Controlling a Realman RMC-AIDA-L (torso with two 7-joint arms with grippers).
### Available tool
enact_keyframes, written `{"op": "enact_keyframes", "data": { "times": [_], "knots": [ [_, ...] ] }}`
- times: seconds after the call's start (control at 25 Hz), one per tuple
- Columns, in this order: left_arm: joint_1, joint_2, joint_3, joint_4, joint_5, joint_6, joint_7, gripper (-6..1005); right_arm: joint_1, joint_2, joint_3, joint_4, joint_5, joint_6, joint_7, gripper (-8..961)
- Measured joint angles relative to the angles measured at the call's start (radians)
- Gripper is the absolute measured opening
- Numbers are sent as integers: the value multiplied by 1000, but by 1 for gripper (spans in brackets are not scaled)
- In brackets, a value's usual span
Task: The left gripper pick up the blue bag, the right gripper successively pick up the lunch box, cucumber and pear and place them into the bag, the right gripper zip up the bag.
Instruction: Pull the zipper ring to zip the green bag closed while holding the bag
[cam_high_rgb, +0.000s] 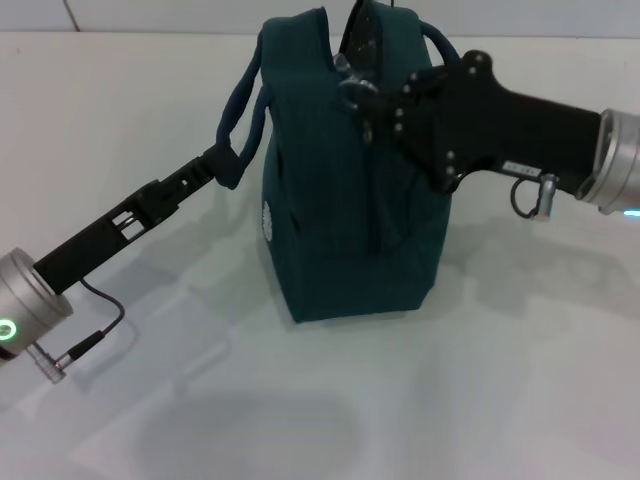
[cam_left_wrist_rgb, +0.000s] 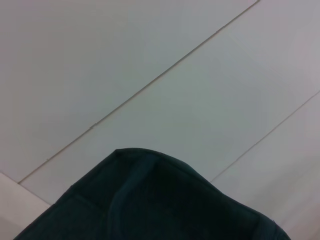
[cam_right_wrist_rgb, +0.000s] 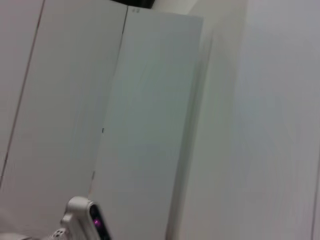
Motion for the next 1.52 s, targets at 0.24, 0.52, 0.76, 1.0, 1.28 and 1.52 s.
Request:
{"op": "enact_keyframes", "data": {
  "times": [0.24,0.52,0.76,1.0,1.28,1.52],
  "knots": [
    [28,16,6,21,11,2,34,544,30,0,-77,3,19,42,-2,11],
    [106,16,7,128,85,3,120,545,66,0,-179,5,92,100,-26,11],
    [96,16,9,130,106,2,170,545,71,1,-182,11,93,101,-27,11],
    [65,17,7,130,107,10,179,545,75,0,-183,12,94,101,-28,10],
    [46,16,7,130,108,35,215,545,71,0,-183,12,94,101,-28,10],
    [44,13,9,130,108,54,242,544,71,1,-183,12,95,101,-28,10]
  ]
}}
